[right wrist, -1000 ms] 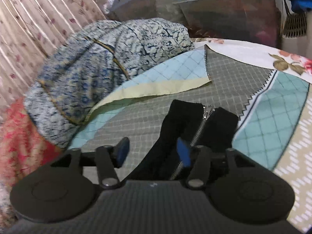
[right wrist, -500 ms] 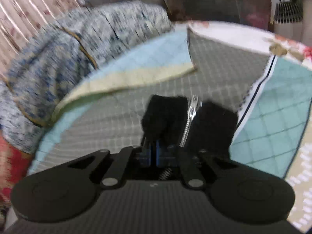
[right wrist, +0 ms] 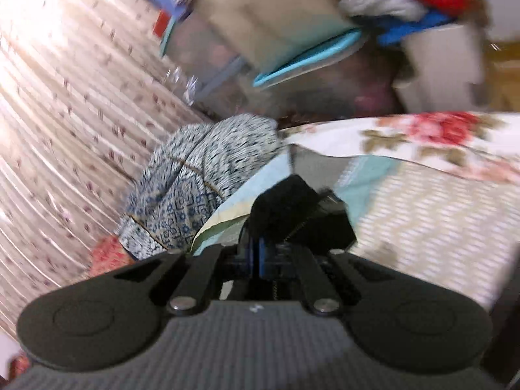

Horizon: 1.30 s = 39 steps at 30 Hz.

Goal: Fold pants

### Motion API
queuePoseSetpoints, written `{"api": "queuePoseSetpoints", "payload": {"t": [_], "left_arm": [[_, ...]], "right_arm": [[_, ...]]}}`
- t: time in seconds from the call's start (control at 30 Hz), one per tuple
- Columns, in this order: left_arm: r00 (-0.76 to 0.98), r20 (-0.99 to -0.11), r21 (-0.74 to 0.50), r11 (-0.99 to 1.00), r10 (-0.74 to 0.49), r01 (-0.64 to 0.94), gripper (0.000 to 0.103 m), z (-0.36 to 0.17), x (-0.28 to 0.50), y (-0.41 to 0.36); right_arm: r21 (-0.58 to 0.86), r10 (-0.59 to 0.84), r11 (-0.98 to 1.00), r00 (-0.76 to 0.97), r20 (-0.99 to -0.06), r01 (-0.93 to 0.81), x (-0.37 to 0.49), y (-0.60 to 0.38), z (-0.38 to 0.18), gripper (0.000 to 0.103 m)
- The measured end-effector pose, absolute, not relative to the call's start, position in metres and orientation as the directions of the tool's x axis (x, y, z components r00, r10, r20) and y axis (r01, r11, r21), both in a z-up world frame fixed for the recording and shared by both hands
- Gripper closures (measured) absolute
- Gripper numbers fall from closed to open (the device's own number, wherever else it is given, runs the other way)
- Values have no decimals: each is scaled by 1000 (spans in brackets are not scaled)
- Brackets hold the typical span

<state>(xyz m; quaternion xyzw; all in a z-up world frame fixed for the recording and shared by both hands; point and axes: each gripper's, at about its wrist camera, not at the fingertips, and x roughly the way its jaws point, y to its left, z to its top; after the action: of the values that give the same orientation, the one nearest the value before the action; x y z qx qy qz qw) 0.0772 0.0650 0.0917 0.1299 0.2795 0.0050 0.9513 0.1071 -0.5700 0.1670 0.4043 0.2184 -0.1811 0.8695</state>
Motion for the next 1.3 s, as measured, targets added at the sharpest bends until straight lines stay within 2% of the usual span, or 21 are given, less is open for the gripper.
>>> {"api": "queuePoseSetpoints", "payload": {"t": [0.1, 0.2, 0.3, 0.33, 0.43, 0.47, 0.5, 0.53, 0.57, 0.63, 0.7, 0.9, 1.03, 1.1, 1.17, 1.3], "left_arm": [[818, -572, 238, 967, 63, 93, 96, 78, 35, 58], [764, -644, 215, 968, 38, 132, 95, 55, 3, 45], [709, -702, 255, 952, 64, 167, 92, 28, -16, 30], [700, -710, 272, 946, 74, 175, 92, 23, -22, 27], [696, -715, 268, 945, 67, 185, 86, 27, -36, 30], [699, -713, 254, 949, 55, 185, 78, 33, -40, 35], [700, -713, 237, 953, 40, 187, 64, 38, -44, 40], [704, -710, 219, 958, 26, 185, 56, 44, -48, 47], [713, -701, 211, 963, 29, 168, 41, 50, -53, 54], [725, -688, 194, 973, 44, 125, 32, 57, -60, 72], [714, -699, 112, 992, 33, 64, 22, 65, -59, 93], [652, -750, -218, 972, -109, -88, 13, 66, -27, 142], [648, -711, -428, 899, -272, -91, 12, 67, -18, 159], [669, -683, -439, 897, -292, -56, 9, 73, -26, 164], [704, -662, -407, 912, -255, -53, 7, 80, -37, 174], [737, -653, -420, 894, -177, -157, 4, 83, -45, 205]], "right_arm": [[630, -177, 556, 819, -546, 541, 45, -586, 154, 97], [616, -222, 474, 763, -607, 628, -5, -596, 122, 97], [535, -267, 389, 647, -714, 750, -30, -600, 84, 79], [544, -259, 344, 634, -728, 765, -38, -601, 74, 59], [652, -258, 255, 699, -666, 715, -61, -600, 68, 54], [653, -268, 256, 701, -660, 713, -63, -597, 71, 50], [649, -278, 266, 702, -656, 712, -65, -595, 75, 49], [646, -285, 274, 702, -652, 712, -67, -594, 78, 47], [648, -291, 280, 706, -646, 708, -68, -590, 82, 46], [664, -300, 299, 728, -616, 685, -78, -591, 89, 46], [659, -305, 340, 741, -598, 671, -76, -584, 93, 46], [564, -212, 577, 775, -596, 591, -59, -542, 100, 46], [537, -196, 598, 758, -622, 595, -46, -531, 93, 46], [547, -215, 569, 753, -621, 614, -48, -539, 92, 46], [544, -255, 546, 745, -616, 637, -56, -550, 96, 46], [511, -330, 537, 725, -605, 671, -64, -571, 103, 43]]}}
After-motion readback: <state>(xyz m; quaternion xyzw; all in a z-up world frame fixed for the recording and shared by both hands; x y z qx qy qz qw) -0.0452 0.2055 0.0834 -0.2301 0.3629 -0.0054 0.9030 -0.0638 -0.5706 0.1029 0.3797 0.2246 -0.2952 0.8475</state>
